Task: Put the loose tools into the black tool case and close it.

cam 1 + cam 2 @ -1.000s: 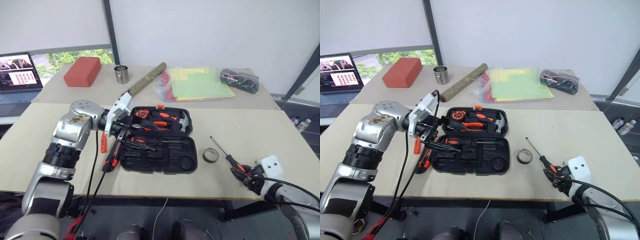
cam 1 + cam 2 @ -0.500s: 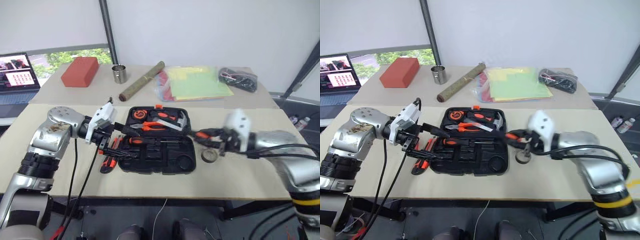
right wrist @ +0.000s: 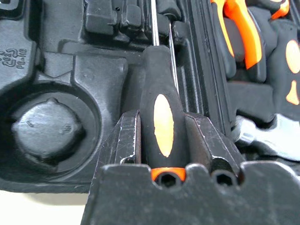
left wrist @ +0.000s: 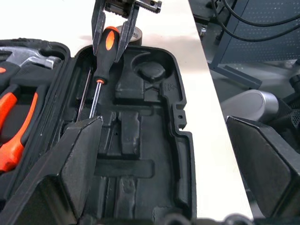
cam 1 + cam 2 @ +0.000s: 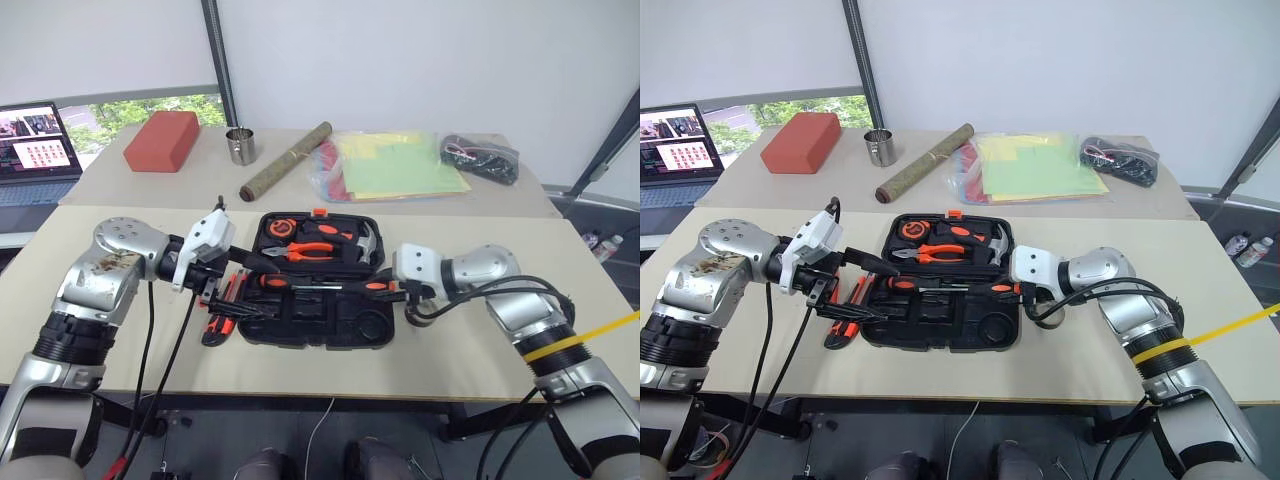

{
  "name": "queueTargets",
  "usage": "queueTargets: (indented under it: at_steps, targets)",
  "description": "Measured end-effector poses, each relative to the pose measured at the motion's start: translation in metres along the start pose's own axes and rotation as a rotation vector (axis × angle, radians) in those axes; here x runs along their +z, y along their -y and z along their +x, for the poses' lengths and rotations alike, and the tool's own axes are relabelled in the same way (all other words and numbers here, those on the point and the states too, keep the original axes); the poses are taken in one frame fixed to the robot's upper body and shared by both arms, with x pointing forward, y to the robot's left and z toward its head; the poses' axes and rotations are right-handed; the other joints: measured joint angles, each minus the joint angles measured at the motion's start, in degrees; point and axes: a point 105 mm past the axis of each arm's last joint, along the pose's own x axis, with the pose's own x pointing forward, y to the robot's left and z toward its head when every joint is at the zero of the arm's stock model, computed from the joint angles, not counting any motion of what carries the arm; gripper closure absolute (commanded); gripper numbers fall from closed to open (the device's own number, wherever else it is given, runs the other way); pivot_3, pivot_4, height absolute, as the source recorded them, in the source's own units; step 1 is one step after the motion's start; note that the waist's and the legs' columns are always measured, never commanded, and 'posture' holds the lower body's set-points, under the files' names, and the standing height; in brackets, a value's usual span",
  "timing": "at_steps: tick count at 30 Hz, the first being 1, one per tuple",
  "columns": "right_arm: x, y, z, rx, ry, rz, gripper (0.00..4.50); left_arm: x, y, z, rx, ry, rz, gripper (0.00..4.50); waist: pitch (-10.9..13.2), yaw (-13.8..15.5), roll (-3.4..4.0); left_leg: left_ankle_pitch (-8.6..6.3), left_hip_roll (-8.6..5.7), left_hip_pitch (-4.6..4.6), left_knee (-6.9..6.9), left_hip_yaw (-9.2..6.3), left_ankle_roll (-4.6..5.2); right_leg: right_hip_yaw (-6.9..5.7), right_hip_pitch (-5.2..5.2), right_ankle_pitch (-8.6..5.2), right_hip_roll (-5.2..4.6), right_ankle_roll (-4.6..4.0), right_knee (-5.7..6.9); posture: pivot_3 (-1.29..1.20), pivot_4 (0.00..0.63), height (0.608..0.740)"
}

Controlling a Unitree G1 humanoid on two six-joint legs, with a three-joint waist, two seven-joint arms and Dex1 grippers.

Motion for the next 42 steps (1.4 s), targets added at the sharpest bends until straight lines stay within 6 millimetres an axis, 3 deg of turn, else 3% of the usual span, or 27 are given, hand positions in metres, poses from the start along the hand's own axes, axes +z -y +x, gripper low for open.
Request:
queueTargets:
  at_steps: [3, 5, 12, 15, 20, 26, 34, 40, 42]
  targets:
    - [0.004, -0.002, 0.008, 0.009, 0.018, -0.001, 3.53, 0.0, 0.0, 0.0, 0.004, 0.0, 0.0, 0.0, 0.0, 0.0, 0.0, 0.0, 0.01, 0.0, 0.0, 0.0, 0.0, 0.06, 0.0, 0.0, 0.01, 0.0, 0.01, 0.0, 0.15, 0.736]
    - [0.004, -0.003, 0.01, 0.009, 0.021, 0.002, 2.52, 0.0, -0.001, 0.0, 0.005, 0.0, 0.0, 0.0, 0.0, 0.0, 0.01, 0.0, 0.0, -0.01, 0.0, 0.0, 0.0, 0.06, 0.0, 0.0, 0.0, -0.01, 0.01, 0.0, 0.15, 0.736]
    - [0.011, 0.0, 0.014, -0.015, 0.046, 0.056, 0.3, -0.001, -0.002, -0.001, 0.011, 0.001, -0.008, 0.0, 0.0, 0.0, 0.01, 0.0, 0.0, 0.0, 0.0, 0.01, 0.0, 0.05, 0.0, 0.01, 0.01, -0.01, 0.01, 0.0, 0.15, 0.736]
    - [0.018, 0.005, 0.015, -0.041, 0.098, 0.15, 0.79, -0.002, -0.003, -0.001, 0.013, 0.002, -0.009, 0.0, 0.0, 0.0, 0.01, 0.0, 0.01, 0.0, 0.0, 0.01, 0.0, 0.05, 0.0, 0.01, 0.02, -0.02, 0.02, 0.0, 0.15, 0.736]
    - [0.028, 0.006, 0.02, -0.04, 0.145, 0.191, 2.51, -0.003, -0.004, 0.0, 0.015, 0.0, -0.01, 0.0, 0.0, -0.1, 0.01, 0.0, 0.01, 0.0, 0.0, 0.01, -0.01, 0.01, -0.01, 0.01, 0.03, -0.02, 0.01, 0.0, 0.15, 0.736]
    - [0.021, -0.001, 0.037, -0.028, 0.098, 0.182, 4.39, -0.005, -0.006, 0.0, 0.024, -0.001, -0.018, 0.0, 0.0, -0.2, 0.02, 0.0, 0.0, 0.0, -0.01, 0.02, -0.01, -0.03, -0.01, 0.01, 0.03, -0.02, 0.02, 0.0, 0.15, 0.736]
    - [0.019, -0.004, 0.049, -0.027, 0.019, 0.021, 4.39, -0.013, -0.014, -0.004, 0.096, -0.05, 0.004, 0.0, 0.0, -0.3, 0.05, 0.0, 0.01, 0.35, -0.04, 0.13, -0.04, 0.13, 0.16, 0.0, 0.04, -0.03, 0.14, 0.0, 0.15, 0.736]
    - [0.029, -0.005, 0.048, -0.052, 0.134, 0.149, 4.39, -0.027, -0.014, -0.009, 0.165, -0.054, -0.061, 0.0, 0.0, -0.7, 0.05, 0.01, 0.03, 0.31, -0.05, 0.2, -0.06, 0.28, 0.0, -0.04, 0.03, -0.12, 0.34, 0.0, 0.15, 0.736]
    - [0.048, 0.002, 0.036, -0.08, 0.223, 0.199, 3.89, -0.031, -0.01, -0.019, 0.224, -0.025, -0.121, 0.0, 0.0, -1.1, 0.06, 0.02, 0.05, 0.12, -0.04, 0.18, -0.08, 0.32, -0.2, -0.07, -0.01, -0.18, 0.42, 0.0, 0.15, 0.736]
